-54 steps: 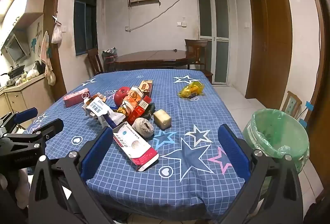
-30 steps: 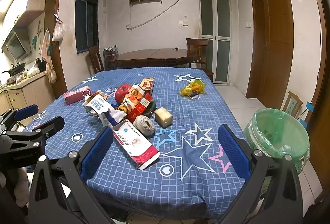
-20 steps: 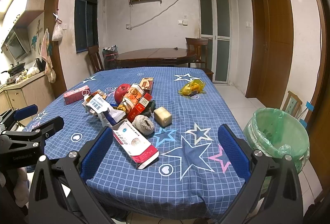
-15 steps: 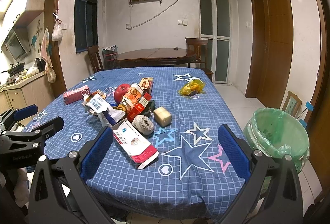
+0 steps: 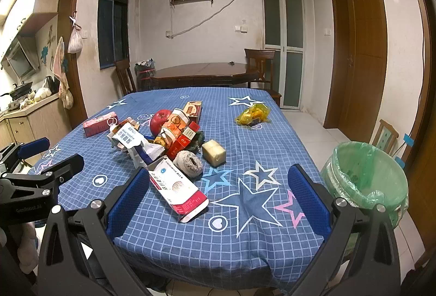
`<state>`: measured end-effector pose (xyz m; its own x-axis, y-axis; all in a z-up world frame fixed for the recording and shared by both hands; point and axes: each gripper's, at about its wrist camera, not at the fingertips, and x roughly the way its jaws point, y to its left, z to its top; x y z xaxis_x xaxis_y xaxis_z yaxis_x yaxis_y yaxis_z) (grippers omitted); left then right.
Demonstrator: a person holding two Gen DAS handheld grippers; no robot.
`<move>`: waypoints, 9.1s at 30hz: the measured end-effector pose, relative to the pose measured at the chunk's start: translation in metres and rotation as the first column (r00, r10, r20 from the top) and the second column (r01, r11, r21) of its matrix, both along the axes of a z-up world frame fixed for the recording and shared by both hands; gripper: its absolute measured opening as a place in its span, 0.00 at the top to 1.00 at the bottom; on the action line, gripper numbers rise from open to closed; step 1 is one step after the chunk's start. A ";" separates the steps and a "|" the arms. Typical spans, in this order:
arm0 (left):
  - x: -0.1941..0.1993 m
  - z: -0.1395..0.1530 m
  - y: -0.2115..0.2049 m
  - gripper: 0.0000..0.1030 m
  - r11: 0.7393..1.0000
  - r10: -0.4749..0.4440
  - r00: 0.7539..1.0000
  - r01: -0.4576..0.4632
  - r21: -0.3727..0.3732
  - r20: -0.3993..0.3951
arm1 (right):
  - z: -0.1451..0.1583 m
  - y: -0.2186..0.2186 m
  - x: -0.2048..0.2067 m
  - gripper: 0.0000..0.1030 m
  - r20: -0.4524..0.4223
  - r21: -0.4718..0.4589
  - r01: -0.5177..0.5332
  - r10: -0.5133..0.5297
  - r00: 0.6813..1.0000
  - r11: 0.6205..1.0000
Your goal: Collect trash
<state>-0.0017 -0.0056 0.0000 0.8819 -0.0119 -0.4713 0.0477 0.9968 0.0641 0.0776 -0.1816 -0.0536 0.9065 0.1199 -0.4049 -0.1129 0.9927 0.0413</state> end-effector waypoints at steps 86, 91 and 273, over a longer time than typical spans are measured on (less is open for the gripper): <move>0.228 -0.098 0.098 0.67 0.832 -0.160 0.916 -0.076 -0.549 -0.368 | -0.058 0.023 0.112 0.09 -0.289 0.088 -0.348 0.358 0.888 0.934; 0.202 -0.103 0.126 0.69 0.826 -0.202 0.900 -0.056 -0.560 -0.388 | -0.058 0.028 0.110 0.09 -0.293 0.076 -0.371 0.377 0.879 0.925; 0.323 -0.100 0.115 0.47 0.960 -0.268 0.899 0.279 -0.018 -0.345 | -0.043 0.011 0.126 0.08 -0.208 0.105 -0.269 0.286 0.935 0.957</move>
